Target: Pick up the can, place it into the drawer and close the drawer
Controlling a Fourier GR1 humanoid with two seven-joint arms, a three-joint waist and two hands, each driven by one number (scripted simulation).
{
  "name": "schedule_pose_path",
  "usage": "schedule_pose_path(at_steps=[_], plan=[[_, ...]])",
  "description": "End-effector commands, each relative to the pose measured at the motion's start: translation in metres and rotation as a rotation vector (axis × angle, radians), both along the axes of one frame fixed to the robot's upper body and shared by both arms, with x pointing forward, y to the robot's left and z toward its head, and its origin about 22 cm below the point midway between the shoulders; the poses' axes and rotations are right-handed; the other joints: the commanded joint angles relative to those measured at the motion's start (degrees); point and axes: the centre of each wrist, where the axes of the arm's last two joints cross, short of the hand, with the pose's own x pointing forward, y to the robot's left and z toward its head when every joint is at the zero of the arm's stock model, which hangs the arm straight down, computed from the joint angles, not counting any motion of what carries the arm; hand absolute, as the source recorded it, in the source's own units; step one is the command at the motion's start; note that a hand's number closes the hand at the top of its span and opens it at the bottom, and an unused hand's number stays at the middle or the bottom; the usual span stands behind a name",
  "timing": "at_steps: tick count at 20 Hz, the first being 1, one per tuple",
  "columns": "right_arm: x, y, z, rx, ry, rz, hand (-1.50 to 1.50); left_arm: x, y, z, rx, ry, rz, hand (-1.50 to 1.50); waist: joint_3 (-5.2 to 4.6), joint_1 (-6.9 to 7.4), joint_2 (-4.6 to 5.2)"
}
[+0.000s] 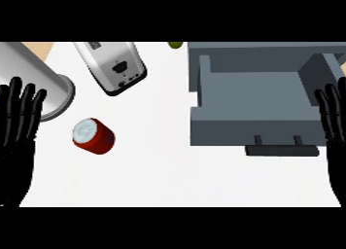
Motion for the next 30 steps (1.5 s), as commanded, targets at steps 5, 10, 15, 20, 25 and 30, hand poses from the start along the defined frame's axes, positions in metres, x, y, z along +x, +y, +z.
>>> schedule_pose_path(at_steps=[5,10,15,20,25,30], plan=[[0.006,0.0,0.003,0.026,-0.034,-0.006,-1.5,0.005,0.009,0.008,-0.001,-0.039,-0.332,-1.5,-2.11,-0.65,-0.75],[-0.008,-0.009,-0.021,0.057,0.308,-0.093,-1.5,0.017,0.033,-0.021,0.08,0.35,-0.226,-1.5,-2.08,-1.36,-0.66],[-0.024,-0.017,-0.017,0.05,0.299,-0.126,-1.5,0.01,0.043,-0.008,0.083,0.372,-0.263,-1.5,-2.05,-0.8,-0.82],[-0.024,-0.037,-0.03,0.061,0.311,-0.107,-1.5,0.001,0.046,-0.014,0.043,0.384,-0.234,-1.5,-2.05,-0.74,-0.8],[-0.021,-0.026,-0.034,0.048,0.308,-0.115,-1.5,0.012,0.048,0.005,0.021,0.405,-0.196,-1.5,-2.05,-0.78,-0.79],[-0.032,-0.03,-0.045,0.041,0.314,-0.113,-1.5,0.019,0.049,-0.009,0.028,0.441,-0.179,-1.5,-2.05,-0.85,-0.78]])
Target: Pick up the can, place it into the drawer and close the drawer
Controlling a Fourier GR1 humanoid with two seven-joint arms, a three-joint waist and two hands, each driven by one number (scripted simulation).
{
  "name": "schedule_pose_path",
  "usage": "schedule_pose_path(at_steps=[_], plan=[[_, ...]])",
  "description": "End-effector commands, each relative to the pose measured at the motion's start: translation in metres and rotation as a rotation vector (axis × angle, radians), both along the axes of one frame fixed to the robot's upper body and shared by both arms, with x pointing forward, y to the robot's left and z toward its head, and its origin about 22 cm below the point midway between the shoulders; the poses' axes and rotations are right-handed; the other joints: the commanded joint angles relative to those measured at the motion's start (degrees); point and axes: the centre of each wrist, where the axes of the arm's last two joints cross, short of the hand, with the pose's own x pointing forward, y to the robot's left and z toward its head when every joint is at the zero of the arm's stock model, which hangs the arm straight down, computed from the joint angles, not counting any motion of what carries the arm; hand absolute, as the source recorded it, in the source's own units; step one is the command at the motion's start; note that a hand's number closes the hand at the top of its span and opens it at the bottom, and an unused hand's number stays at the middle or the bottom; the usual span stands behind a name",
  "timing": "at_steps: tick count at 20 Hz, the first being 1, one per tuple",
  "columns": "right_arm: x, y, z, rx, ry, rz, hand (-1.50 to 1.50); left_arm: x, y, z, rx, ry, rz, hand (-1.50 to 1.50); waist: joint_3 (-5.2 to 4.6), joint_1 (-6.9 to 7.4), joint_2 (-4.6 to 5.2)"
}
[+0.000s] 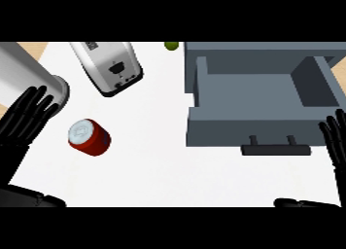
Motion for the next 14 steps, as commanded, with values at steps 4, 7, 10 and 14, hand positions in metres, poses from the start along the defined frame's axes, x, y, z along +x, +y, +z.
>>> schedule_pose_path(at_steps=[4,7,10,14], plan=[[-0.01,-0.018,-0.001,-0.013,-0.007,0.001,-1.5,0.021,-0.003,-0.003,0.015,0.011,0.027,-1.5,0.0,-0.13,0.01],[-0.004,-0.018,-0.005,-0.008,-0.001,-0.01,-1.5,0.029,0.0,-0.034,0.01,0.04,0.014,-1.5,-0.01,-0.09,0.05],[-0.008,-0.024,-0.019,-0.013,-0.013,-0.015,-1.5,0.024,-0.007,-0.033,0.012,0.039,0.027,-1.5,0.01,-0.06,0.02],[-0.023,-0.019,-0.021,-0.018,0.007,-0.004,-1.5,0.038,0.003,-0.074,0.017,0.037,0.016,-1.5,-0.01,-0.3,0.05]])
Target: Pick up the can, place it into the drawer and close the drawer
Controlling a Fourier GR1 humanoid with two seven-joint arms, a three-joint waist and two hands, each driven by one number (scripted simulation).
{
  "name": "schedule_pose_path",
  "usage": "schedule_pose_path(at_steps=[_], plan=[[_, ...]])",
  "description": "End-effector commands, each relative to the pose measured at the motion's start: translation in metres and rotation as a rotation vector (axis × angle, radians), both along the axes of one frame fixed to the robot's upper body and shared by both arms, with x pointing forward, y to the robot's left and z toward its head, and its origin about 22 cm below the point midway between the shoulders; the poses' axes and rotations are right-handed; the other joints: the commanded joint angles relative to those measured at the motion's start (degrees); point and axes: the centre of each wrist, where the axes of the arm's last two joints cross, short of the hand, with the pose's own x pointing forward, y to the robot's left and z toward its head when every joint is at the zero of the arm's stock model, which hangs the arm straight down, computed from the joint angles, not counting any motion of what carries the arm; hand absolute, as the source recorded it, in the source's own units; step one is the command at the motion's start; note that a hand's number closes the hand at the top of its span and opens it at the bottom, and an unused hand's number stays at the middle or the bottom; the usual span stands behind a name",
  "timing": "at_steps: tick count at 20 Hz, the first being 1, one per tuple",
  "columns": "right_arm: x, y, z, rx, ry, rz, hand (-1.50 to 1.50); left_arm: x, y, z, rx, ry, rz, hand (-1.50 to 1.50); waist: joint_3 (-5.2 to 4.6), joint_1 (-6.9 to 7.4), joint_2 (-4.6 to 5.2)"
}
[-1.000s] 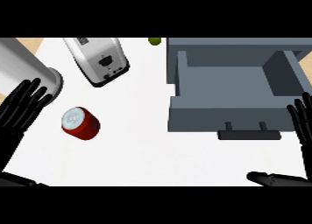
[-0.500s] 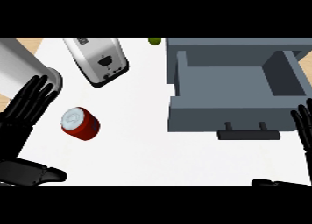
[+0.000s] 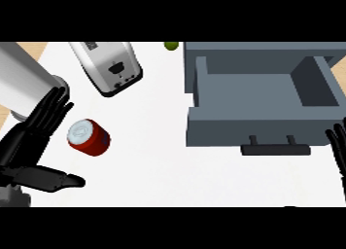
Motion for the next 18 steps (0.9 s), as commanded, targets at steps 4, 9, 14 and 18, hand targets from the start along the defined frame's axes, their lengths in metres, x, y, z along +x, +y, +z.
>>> schedule_pose_path(at_steps=[4,9,14,18], plan=[[-0.006,-0.015,-0.003,0.01,0.001,0.012,-1.5,0.012,0.005,-0.039,-0.004,0.015,0.02,-1.5,0.01,-0.01,0.01],[-0.004,-0.029,0.006,0.017,-0.003,0.007,-1.5,0.019,0.002,-0.05,0.012,0.016,0.058,-1.5,0.01,-0.03,0.0],[0.005,-0.01,-0.012,0.006,0.006,0.016,-1.5,0.019,0.031,-0.081,0.035,0.027,0.072,-1.5,0.0,-0.02,0.05],[0.013,-0.019,-0.004,-0.001,-0.015,-0.005,-1.5,0.02,0.045,-0.076,0.026,0.032,0.088,-1.5,0.01,0.07,0.02]])
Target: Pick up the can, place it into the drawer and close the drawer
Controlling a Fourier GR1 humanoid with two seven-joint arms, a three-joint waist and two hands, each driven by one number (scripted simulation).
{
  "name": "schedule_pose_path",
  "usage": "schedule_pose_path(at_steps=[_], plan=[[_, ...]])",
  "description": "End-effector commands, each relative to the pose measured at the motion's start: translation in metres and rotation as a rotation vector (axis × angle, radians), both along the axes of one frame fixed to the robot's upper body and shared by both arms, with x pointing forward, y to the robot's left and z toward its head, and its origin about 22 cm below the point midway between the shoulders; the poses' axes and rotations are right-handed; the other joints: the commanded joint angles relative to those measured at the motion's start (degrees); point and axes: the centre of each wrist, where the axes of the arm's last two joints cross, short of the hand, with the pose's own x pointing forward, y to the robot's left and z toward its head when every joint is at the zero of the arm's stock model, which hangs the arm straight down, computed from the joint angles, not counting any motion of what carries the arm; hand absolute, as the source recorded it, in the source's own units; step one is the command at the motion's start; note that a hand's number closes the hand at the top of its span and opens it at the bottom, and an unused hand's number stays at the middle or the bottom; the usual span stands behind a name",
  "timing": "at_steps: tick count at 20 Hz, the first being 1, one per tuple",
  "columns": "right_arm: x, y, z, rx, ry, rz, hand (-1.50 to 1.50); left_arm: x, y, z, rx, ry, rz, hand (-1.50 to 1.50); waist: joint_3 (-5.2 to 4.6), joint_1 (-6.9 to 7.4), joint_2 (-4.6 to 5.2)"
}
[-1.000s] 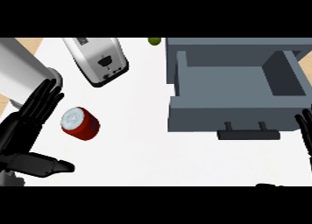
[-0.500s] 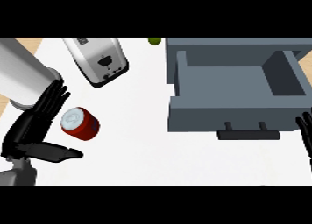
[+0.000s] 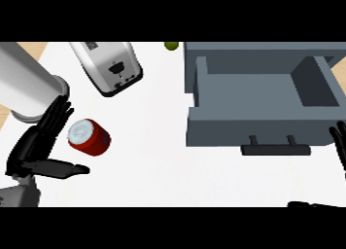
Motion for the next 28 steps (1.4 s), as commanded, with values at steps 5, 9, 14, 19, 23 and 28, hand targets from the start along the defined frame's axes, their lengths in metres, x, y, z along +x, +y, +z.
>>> schedule_pose_path(at_steps=[5,9,14,19,23,28], plan=[[-0.001,0.007,0.005,0.004,-0.003,0.009,-1.5,0.0,0.02,-0.035,0.025,0.02,0.008,-1.5,0.0,-0.04,0.01],[-0.007,0.005,0.005,0.001,-0.006,0.009,-1.5,-0.006,0.014,-0.065,0.01,0.037,-0.005,-1.5,-0.01,-0.12,0.02],[0.005,0.018,0.002,-0.014,-0.012,-0.009,-1.5,0.0,0.013,-0.067,0.038,0.039,0.001,-1.5,-0.01,-0.03,0.02],[0.02,0.001,-0.005,-0.011,-0.029,-0.004,-1.5,0.0,0.035,-0.094,0.02,0.054,0.015,-1.5,-0.05,-0.33,0.2],[-0.004,0.004,0.006,-0.015,-0.01,-0.002,-1.5,0.018,0.046,-0.075,0.022,0.063,0.019,-1.5,-0.02,-0.27,0.05],[-0.006,-0.008,0.014,0.001,-0.014,-0.003,-1.5,0.011,0.036,-0.092,0.017,0.103,0.035,-1.5,-0.01,-0.24,0.04]])
